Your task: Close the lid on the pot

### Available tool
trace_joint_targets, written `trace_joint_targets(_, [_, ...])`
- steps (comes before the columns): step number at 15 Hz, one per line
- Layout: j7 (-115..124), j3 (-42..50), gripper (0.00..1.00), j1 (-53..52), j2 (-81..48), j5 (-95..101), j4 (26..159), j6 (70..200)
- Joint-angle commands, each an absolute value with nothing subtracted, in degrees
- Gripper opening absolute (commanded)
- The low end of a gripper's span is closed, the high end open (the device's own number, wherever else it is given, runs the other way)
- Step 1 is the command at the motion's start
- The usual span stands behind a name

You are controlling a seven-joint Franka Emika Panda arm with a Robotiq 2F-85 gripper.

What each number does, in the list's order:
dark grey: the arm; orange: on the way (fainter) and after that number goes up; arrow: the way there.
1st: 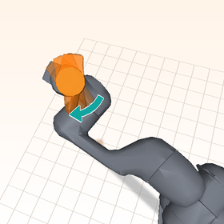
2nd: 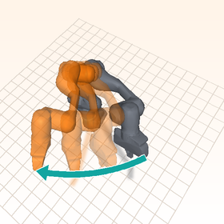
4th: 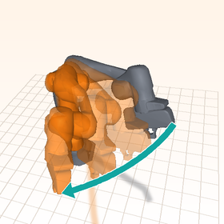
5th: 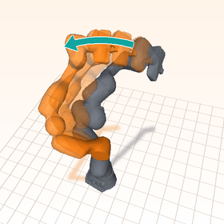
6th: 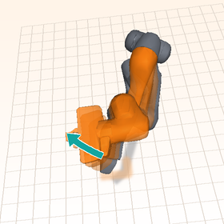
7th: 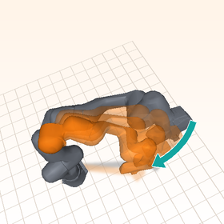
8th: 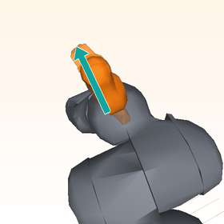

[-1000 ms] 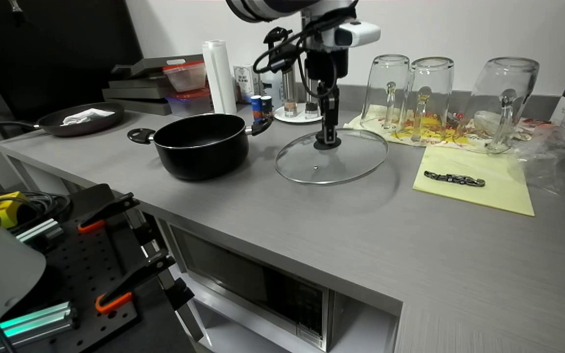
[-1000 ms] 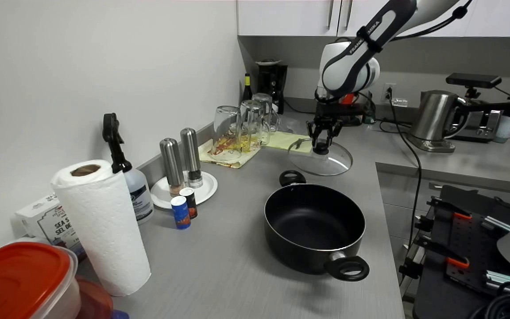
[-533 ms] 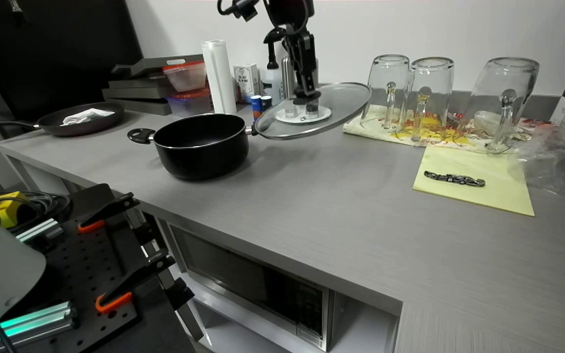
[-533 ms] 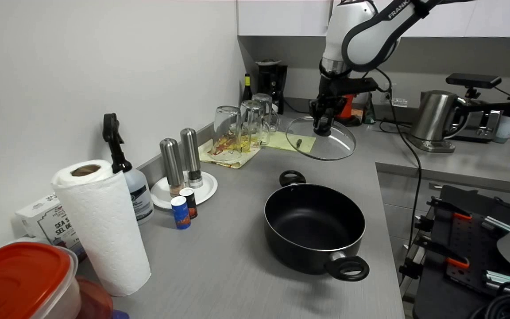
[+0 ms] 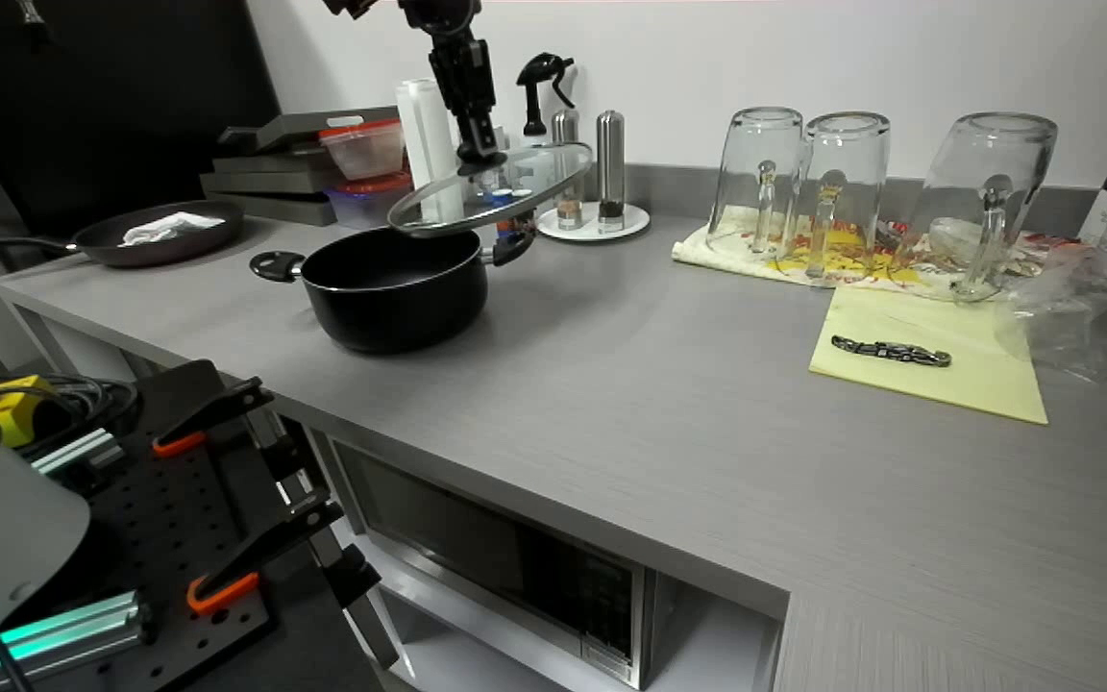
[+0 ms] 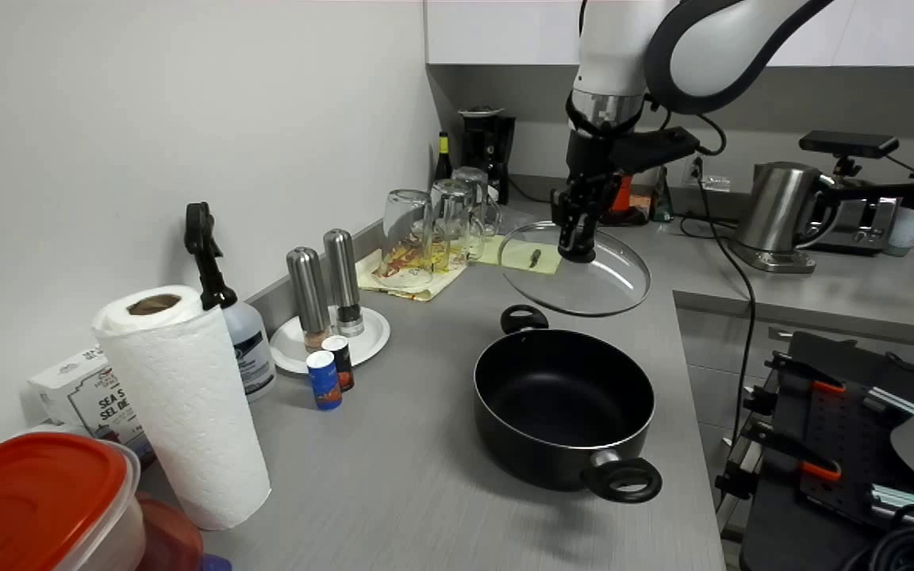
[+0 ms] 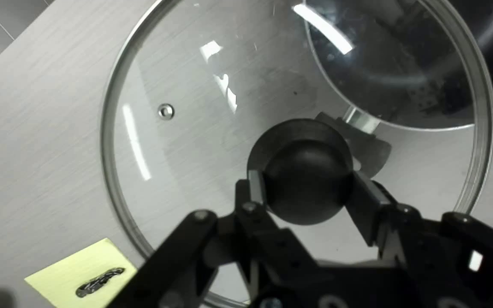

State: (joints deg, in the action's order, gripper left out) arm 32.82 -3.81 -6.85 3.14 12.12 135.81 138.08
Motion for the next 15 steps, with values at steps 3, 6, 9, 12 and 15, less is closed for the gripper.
trace_joint_targets(3, [33.0, -9.7, 0.25, -9.1, 4.0, 12.9, 137.9, 137.2])
trace_joint_targets(6, [33.1, -11.7, 0.25, -10.4, 2.7, 12.9, 138.2, 137.2])
trace_joint_targets(9, [32.6, -12.9, 0.25, -11.5, 1.5, 12.7, 138.4, 137.6])
trace_joint_targets(12, [32.1, -13.5, 0.25, -12.4, -0.2, 12.3, 138.1, 138.1])
trace_joint_targets(15, [31.8, -13.9, 0.25, -13.4, -1.6, 12.3, 137.8, 138.5])
